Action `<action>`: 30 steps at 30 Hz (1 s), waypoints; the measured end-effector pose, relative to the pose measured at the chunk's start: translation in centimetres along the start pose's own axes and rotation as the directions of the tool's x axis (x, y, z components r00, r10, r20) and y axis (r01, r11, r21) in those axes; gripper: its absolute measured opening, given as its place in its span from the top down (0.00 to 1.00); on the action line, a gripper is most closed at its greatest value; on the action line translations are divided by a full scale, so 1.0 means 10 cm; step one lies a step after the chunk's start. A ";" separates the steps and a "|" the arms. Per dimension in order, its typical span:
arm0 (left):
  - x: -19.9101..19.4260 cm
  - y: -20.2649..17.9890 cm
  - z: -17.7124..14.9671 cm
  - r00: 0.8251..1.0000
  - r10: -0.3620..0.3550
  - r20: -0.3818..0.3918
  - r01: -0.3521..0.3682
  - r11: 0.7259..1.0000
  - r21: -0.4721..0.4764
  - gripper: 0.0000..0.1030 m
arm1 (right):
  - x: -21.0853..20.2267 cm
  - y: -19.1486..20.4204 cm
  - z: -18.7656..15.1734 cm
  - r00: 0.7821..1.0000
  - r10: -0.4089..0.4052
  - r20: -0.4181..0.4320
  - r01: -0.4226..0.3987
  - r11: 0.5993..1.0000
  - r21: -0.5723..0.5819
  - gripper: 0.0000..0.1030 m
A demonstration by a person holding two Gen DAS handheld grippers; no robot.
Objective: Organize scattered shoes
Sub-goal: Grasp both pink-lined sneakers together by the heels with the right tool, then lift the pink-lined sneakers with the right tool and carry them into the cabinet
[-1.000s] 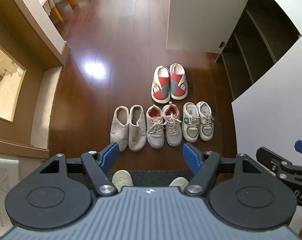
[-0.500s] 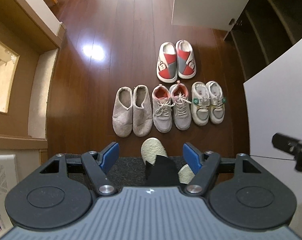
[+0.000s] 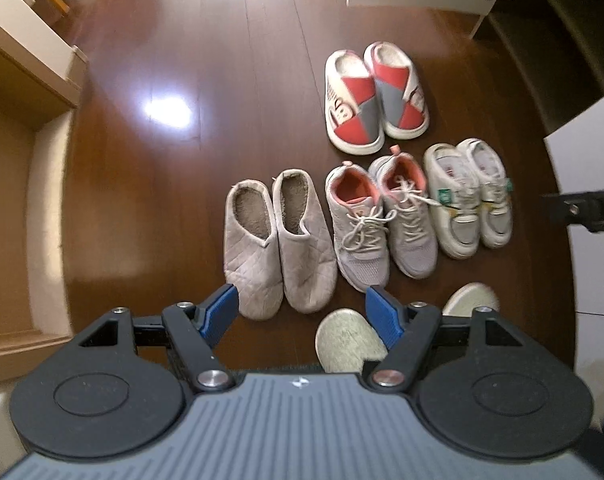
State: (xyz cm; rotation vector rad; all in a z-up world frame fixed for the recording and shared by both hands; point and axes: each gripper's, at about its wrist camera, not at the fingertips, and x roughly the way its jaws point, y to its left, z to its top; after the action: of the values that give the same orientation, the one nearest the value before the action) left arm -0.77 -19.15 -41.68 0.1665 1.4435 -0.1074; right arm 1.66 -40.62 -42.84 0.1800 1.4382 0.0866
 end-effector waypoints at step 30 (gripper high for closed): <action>2.27 -0.17 0.04 0.991 0.014 -0.135 -0.011 1.000 0.022 0.30 | 3.76 0.15 0.47 0.981 -0.074 -0.180 0.063 0.996 -0.069 0.73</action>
State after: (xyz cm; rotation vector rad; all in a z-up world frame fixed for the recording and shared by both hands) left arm 2.18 -20.28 -64.19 0.2031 1.5770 -0.1028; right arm 11.34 -33.23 -78.73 0.0722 1.6213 0.0938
